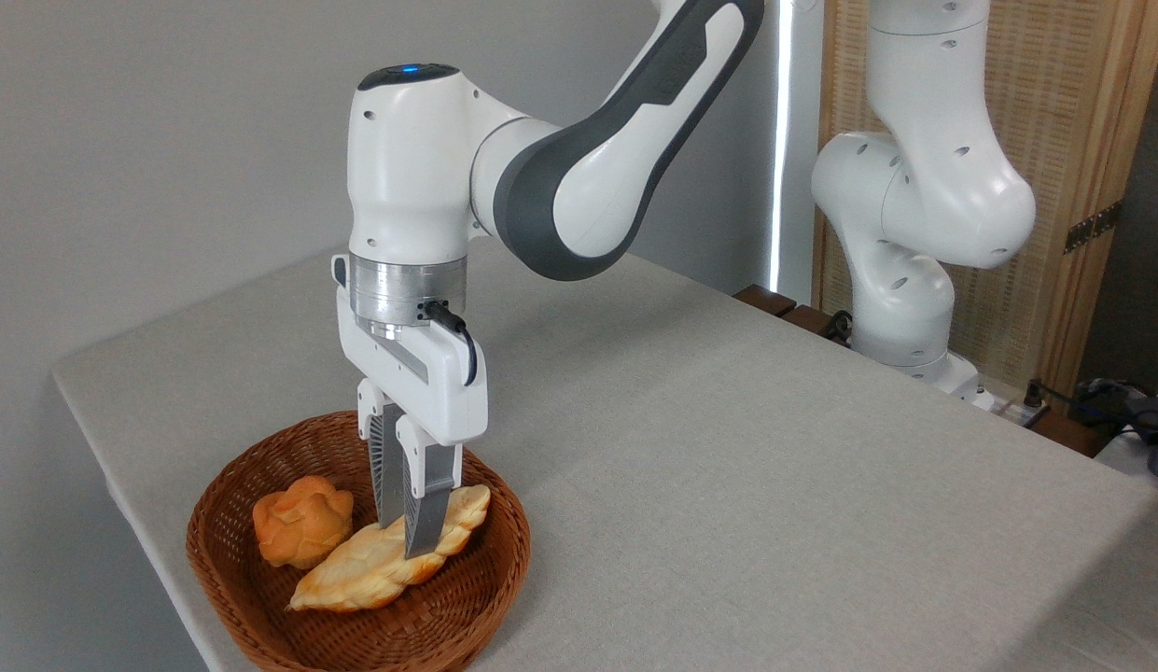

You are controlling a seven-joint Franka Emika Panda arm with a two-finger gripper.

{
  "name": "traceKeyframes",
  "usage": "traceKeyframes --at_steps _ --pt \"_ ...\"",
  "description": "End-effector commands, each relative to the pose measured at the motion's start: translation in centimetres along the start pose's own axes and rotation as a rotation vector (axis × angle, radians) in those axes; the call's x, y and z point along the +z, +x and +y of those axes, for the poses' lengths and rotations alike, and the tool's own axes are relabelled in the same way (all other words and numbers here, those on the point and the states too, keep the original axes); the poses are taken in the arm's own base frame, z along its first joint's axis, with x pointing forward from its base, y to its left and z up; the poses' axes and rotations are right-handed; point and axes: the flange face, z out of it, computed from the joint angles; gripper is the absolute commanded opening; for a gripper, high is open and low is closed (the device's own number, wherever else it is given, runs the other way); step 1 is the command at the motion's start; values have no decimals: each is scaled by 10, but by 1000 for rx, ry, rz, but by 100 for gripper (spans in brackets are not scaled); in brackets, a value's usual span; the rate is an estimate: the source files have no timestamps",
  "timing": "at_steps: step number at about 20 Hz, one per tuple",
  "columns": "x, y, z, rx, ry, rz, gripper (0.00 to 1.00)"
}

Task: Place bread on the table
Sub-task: 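Close the gripper on the middle of the leaf-shaped bread, then lift the bread out of the basket and carry it over the table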

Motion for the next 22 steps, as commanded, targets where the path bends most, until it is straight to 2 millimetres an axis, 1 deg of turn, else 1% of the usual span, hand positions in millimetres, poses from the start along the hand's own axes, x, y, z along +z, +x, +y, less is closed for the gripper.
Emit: traceKeyframes --at_steps 1,2,3,4,8,10,11,12,16,17,18,21,22 --pt "0 -2 -4 14 23 9 43" --pt "0 -2 -4 16 23 9 41" --pt "-1 -3 -4 17 23 9 32" --pt "-3 -2 -4 28 25 11 29" --pt "-9 -2 -5 29 30 17 29" --pt "-16 -1 -7 19 33 28 29" --pt "-23 1 -9 10 40 38 29" --pt "-25 1 -10 4 41 41 29" --pt "-59 1 -14 -49 32 92 29" --pt "-64 1 -14 -52 28 92 29" --pt "-75 1 -16 -60 19 91 29" --pt "-92 -2 -14 -66 0 83 29" --pt "-102 -4 -13 -69 -7 83 29"
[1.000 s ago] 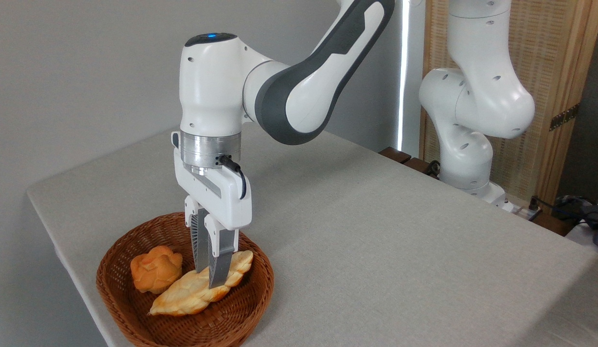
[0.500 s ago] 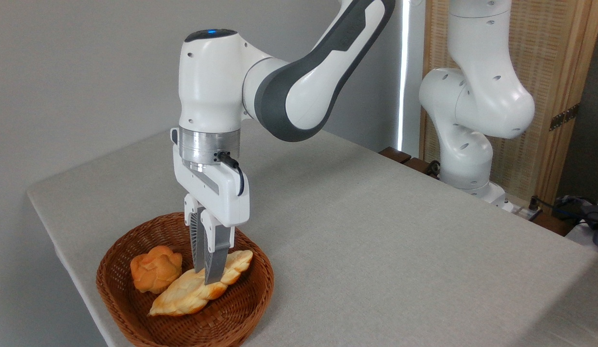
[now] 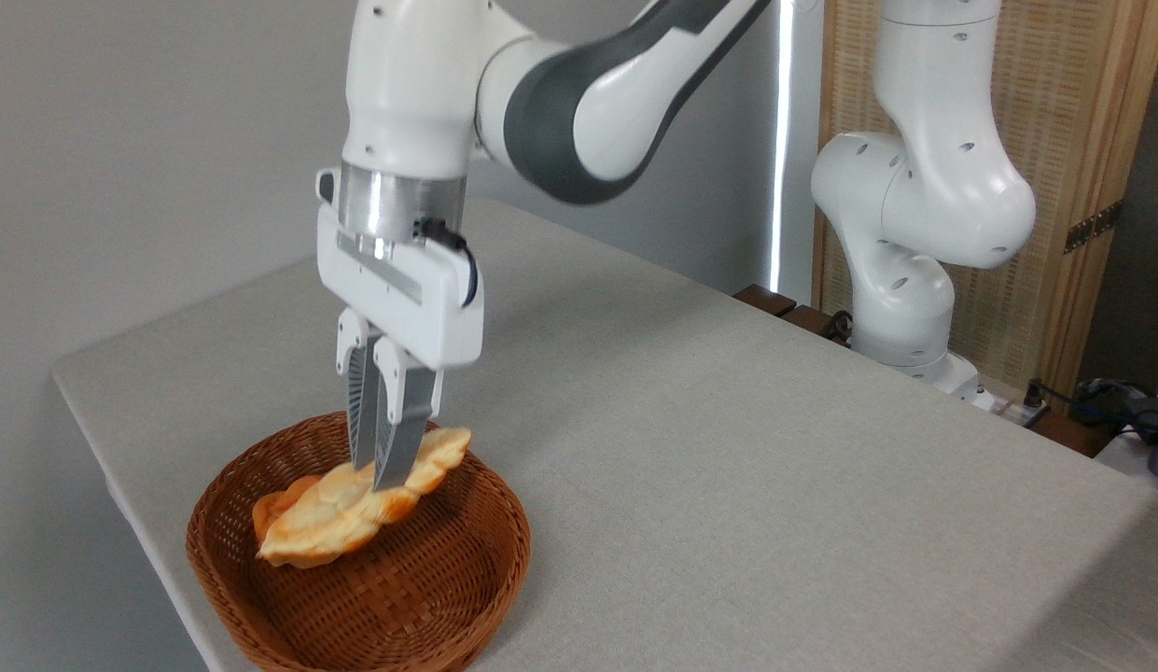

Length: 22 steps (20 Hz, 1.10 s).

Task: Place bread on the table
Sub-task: 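Lift the bread out of the basket and carry it over the table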

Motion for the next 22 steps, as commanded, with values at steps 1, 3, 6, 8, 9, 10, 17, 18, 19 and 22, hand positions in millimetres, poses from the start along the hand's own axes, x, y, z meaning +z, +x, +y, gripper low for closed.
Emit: traceKeyframes --at_steps 1,3,6,8,9,10,17,18,19,22 --pt "-39 -7 3 -14 -37 -12 29" --pt "-59 -12 10 -1 -53 -27 29" --pt "-88 -26 28 17 -122 -54 29" --pt "-96 -38 43 44 -164 -61 29" --pt "-97 -42 48 49 -179 -65 29" --pt "-100 -50 58 56 -196 -70 29" --pt "-69 -64 118 123 -291 -160 29" --pt "-65 -65 121 116 -299 -167 29" --pt "-63 -62 126 106 -305 -172 29" --pt "-54 -57 132 80 -314 -182 40"
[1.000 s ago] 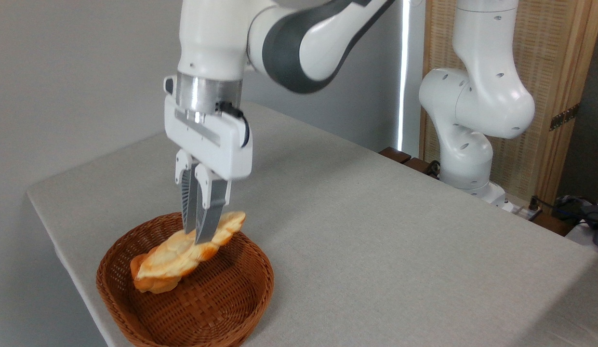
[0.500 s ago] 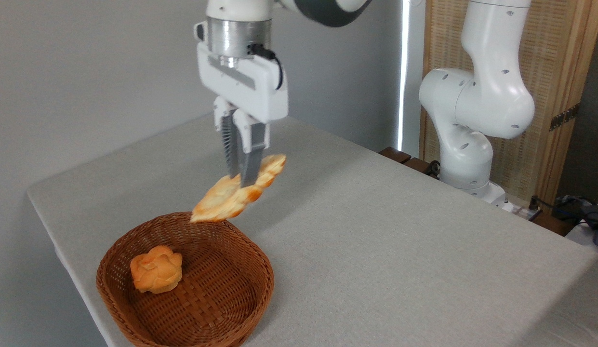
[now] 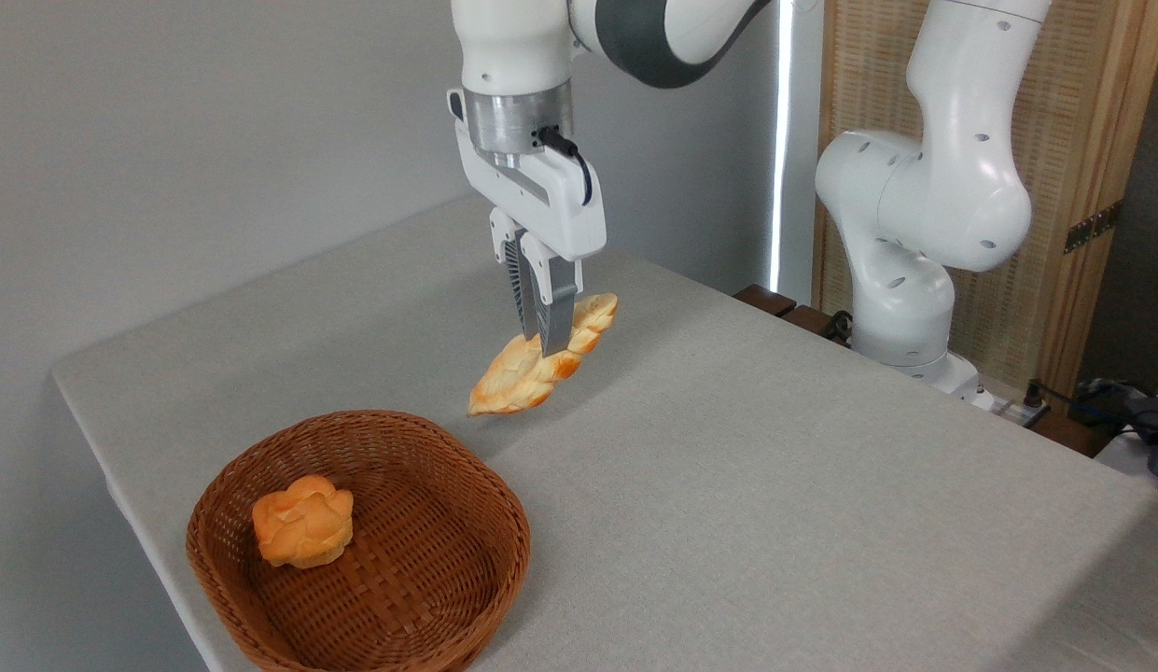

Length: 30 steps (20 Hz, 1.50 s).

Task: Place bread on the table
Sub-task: 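Lower the bread onto the table beside the basket and open the gripper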

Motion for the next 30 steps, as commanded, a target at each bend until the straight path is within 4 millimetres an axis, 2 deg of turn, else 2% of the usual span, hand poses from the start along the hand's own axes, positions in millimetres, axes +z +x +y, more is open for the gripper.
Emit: traceKeyframes --at_steps 1,2,3,4,10,15,17,30 --pt "6 6 5 -28 -25 3 44" --pt "7 6 4 -28 -25 3 48" --pt "8 7 4 -29 -26 2 59" --pt "7 7 4 -29 -25 3 63" --pt "9 10 3 -57 -38 19 82" --pt "9 16 0 -118 -35 65 89" --pt "12 17 -1 -120 -39 60 99" --pt "10 19 0 -121 -41 56 100"
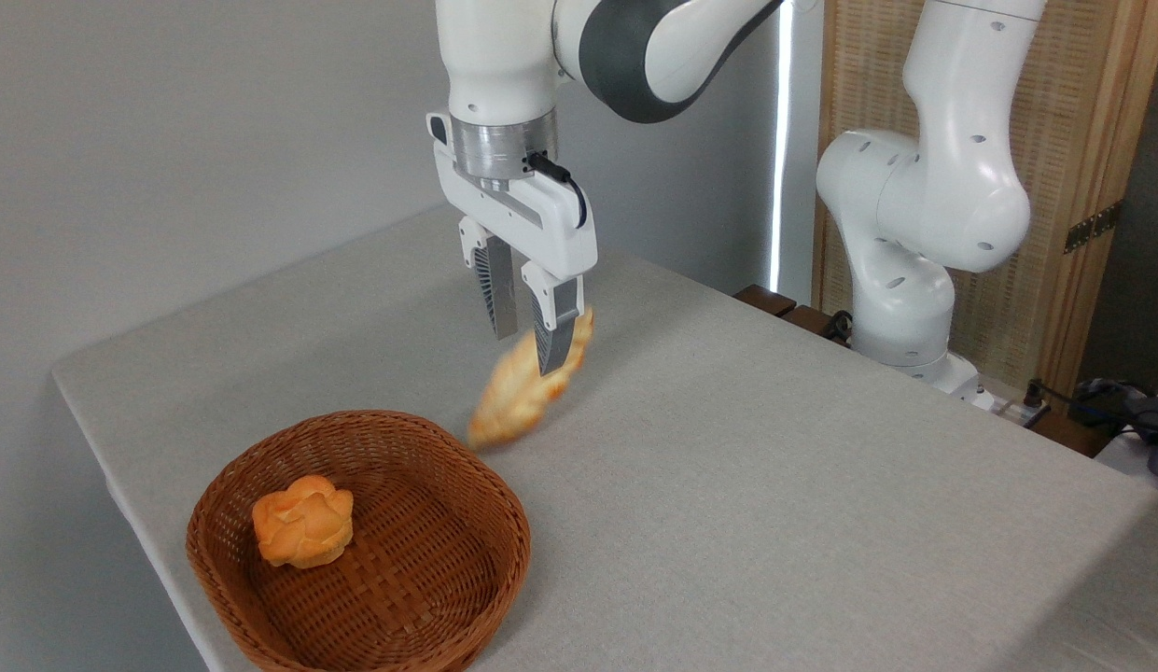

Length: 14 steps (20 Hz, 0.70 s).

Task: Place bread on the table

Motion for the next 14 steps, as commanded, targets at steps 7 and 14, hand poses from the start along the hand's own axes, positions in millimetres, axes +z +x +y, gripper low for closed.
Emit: traceKeyframes --at_steps 7,14 --pt "-11 7 1 -11 0 31 100" --pt "-58 38 -26 -11 -22 7 100"
